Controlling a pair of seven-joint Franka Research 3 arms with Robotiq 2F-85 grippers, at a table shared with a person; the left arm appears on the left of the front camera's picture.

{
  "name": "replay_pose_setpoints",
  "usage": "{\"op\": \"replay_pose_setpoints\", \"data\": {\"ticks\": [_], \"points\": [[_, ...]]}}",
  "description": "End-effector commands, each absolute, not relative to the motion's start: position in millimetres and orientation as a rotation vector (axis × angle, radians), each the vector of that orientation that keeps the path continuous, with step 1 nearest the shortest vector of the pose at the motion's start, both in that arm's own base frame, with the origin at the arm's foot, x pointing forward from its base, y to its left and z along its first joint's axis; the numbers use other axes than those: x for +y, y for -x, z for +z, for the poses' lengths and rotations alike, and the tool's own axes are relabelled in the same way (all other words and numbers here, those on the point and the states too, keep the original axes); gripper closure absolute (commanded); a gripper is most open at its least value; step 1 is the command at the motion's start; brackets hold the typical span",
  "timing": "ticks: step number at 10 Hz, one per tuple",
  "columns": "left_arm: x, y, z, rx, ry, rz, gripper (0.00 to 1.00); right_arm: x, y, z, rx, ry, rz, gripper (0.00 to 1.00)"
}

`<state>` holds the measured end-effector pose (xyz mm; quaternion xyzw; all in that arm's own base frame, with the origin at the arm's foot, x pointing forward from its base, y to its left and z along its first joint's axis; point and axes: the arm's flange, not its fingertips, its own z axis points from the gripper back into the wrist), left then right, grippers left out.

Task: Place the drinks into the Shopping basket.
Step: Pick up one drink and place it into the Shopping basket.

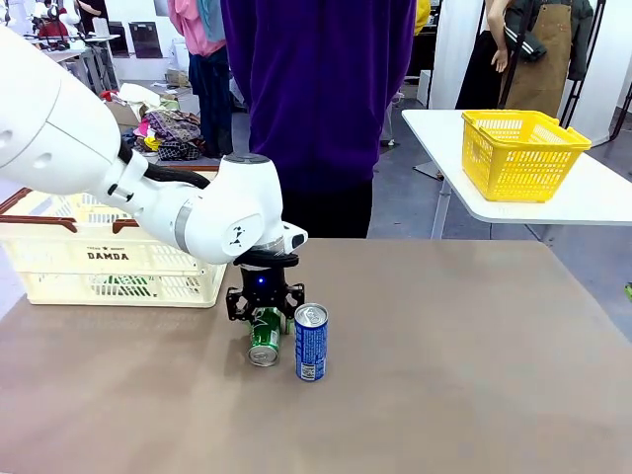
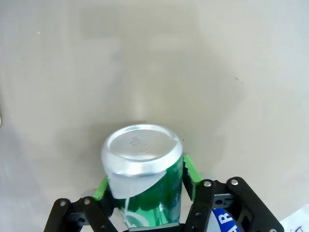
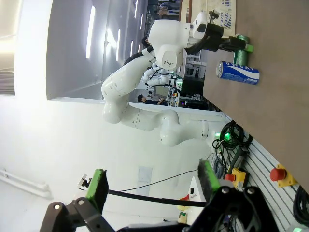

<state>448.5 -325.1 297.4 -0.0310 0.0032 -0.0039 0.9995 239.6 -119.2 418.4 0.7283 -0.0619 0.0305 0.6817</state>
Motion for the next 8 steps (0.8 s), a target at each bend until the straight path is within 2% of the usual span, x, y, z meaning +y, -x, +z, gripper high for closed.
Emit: {"op": "replay_pose_setpoints", "data": {"ticks": [1,5,8], "points": [[-322.7,-446.6,291.8,0.038,0.050,-0.014,1.00,-120.4,-241.7,420.8,-0.154,-1.650,0.074,0.00],[-321.5,-433.9,317.4,-0.031,0.087,-0.046,1.00,-120.4,-241.7,420.8,-0.154,-1.650,0.074,0.00],[-308.1,-416.4,394.1,-0.140,0.107,-0.059,1.00,-120.4,-241.7,420.8,-0.154,-1.650,0.074,0.00]]}}
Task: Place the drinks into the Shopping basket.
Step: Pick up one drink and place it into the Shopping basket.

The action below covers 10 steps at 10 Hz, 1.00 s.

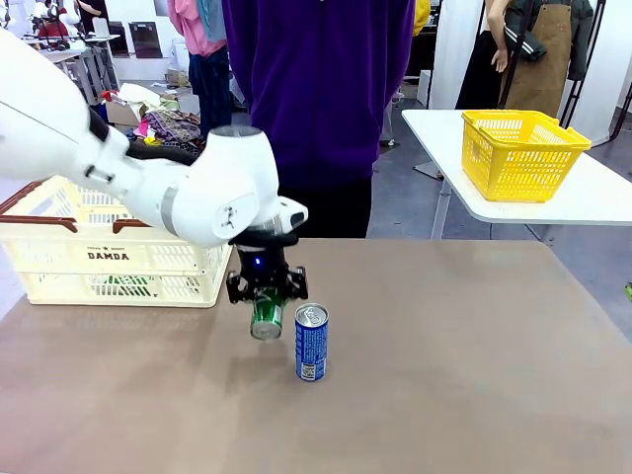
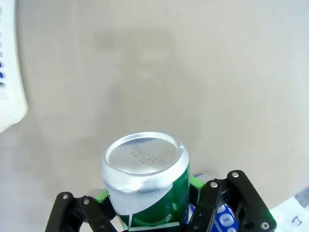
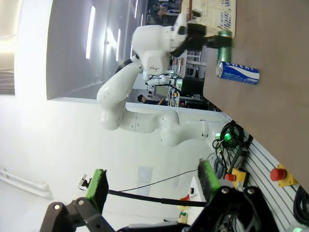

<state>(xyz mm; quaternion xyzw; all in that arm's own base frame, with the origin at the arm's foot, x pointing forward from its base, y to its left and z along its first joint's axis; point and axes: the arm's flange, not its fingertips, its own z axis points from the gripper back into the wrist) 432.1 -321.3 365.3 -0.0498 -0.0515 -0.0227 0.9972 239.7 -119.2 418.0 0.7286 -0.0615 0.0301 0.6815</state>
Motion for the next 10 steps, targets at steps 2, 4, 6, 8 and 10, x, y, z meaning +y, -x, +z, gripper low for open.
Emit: {"op": "replay_pose_setpoints", "data": {"ticks": [2,4,6,8,10], "points": [[-304.9,-395.4,468.4,-0.156,0.125,-0.094,1.00,-120.4,-241.7,420.8,-0.154,-1.650,0.074,0.00],[-301.5,-371.2,531.9,-0.176,0.189,-0.178,1.00,-120.4,-241.7,420.8,-0.154,-1.650,0.074,0.00],[-291.6,-339.3,565.0,-0.249,0.339,-0.308,1.00,-120.4,-241.7,420.8,-0.154,-1.650,0.074,0.00],[-282.8,-327.9,550.1,-0.329,0.441,-0.270,1.00,-120.4,-241.7,420.8,-0.154,-1.650,0.074,0.00],[-303.9,-335.5,580.2,-0.269,0.309,-0.281,1.00,-120.4,-241.7,420.8,-0.154,-1.650,0.074,0.00]]}}
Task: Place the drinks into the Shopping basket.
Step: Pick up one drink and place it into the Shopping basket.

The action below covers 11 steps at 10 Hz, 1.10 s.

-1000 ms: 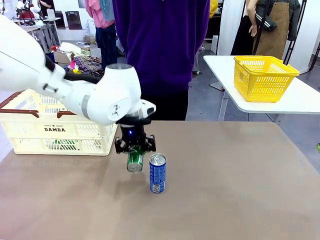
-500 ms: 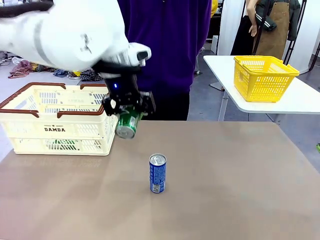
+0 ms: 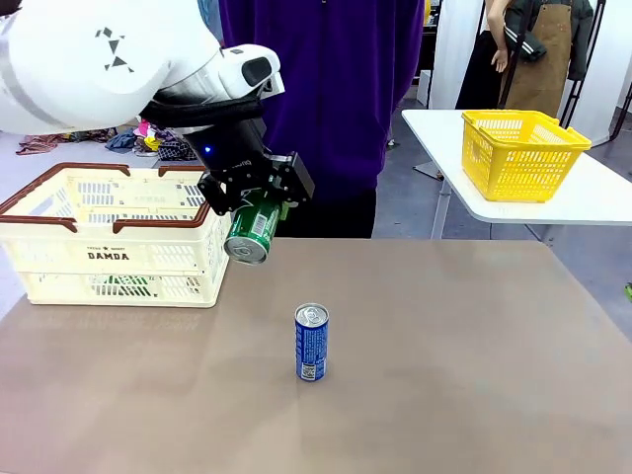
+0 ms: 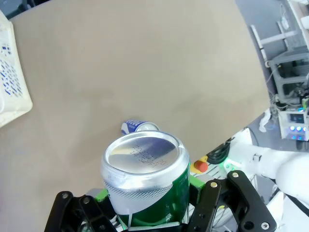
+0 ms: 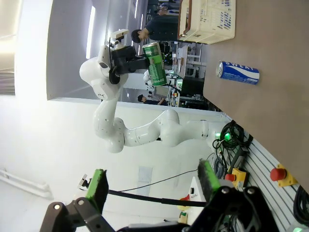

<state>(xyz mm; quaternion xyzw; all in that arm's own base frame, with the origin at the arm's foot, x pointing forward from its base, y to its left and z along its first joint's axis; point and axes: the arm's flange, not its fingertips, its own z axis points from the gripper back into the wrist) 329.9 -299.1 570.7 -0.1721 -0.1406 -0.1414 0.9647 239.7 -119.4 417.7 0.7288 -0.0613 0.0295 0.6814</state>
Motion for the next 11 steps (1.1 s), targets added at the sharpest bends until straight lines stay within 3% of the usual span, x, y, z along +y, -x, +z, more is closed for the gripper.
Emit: {"op": "replay_pose_setpoints", "data": {"ticks": [1,3,4,5,8,11], "points": [[-303.9,-335.5,580.2,-0.269,0.309,-0.281,1.00,-120.4,-241.7,420.8,-0.154,-1.650,0.074,0.00],[-301.1,-331.8,569.0,-0.271,0.333,-0.291,1.00,-120.4,-241.7,420.8,-0.154,-1.650,0.074,0.00],[-278.6,-338.7,584.5,-0.265,0.237,-0.290,1.00,-120.4,-241.7,420.8,-0.154,-1.650,0.074,0.00],[-222.7,-356.9,614.7,-0.368,0.146,-0.159,1.00,-120.4,-241.7,420.8,-0.154,-1.650,0.074,0.00],[-68.3,-391.1,658.7,-0.434,0.164,0.002,1.00,-120.4,-241.7,420.8,-0.154,-1.650,0.074,0.00],[-16.3,-432.9,636.2,-0.453,0.115,0.161,1.00,-120.4,-241.7,420.8,-0.154,-1.650,0.074,0.00]]}}
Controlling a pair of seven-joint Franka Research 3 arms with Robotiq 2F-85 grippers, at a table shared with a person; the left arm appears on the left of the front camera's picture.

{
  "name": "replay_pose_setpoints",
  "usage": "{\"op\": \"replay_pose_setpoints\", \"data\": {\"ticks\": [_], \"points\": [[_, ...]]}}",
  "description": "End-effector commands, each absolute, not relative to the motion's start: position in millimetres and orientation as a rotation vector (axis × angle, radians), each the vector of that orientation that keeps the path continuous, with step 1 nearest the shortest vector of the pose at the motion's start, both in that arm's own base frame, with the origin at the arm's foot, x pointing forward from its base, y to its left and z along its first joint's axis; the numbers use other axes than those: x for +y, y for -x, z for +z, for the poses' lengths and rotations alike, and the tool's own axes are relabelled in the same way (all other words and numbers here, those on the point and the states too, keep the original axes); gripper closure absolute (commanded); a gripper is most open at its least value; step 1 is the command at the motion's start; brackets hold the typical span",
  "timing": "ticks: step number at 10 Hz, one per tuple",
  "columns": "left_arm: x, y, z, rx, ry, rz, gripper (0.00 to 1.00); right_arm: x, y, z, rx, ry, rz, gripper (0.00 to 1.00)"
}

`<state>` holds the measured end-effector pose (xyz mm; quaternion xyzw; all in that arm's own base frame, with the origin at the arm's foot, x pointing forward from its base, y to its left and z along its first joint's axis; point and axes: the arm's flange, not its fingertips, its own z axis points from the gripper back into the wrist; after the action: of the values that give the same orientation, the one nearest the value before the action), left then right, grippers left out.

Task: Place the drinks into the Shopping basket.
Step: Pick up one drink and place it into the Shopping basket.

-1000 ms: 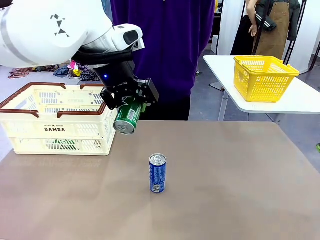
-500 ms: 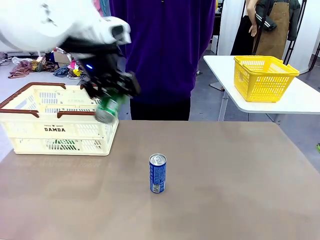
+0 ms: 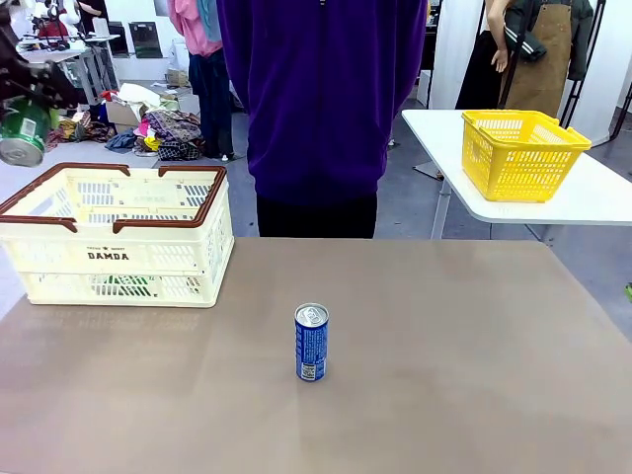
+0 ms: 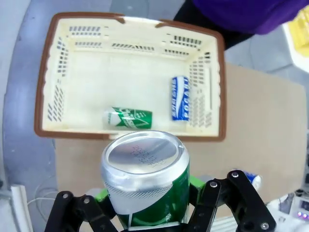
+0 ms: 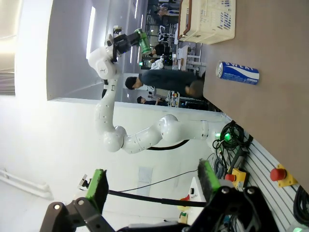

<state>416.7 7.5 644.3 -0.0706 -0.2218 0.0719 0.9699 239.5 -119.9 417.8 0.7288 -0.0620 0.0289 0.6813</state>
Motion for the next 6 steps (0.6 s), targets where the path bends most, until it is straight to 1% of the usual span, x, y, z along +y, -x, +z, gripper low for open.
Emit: {"op": "replay_pose_setpoints", "data": {"ticks": [1,2,3,6], "points": [[-17.4,-439.7,627.6,-0.482,0.097,0.156,1.00,-120.4,-241.7,420.8,-0.154,-1.650,0.074,0.00],[-25.3,-441.8,633.5,-0.479,0.146,0.164,1.00,-120.4,-241.7,420.8,-0.154,-1.650,0.074,0.00],[3.7,-433.8,629.5,-0.452,0.133,0.150,1.00,-120.4,-241.7,420.8,-0.154,-1.650,0.074,0.00],[3.7,-433.8,629.5,-0.452,0.133,0.150,1.00,-120.4,-241.7,420.8,-0.154,-1.650,0.074,0.00]]}}
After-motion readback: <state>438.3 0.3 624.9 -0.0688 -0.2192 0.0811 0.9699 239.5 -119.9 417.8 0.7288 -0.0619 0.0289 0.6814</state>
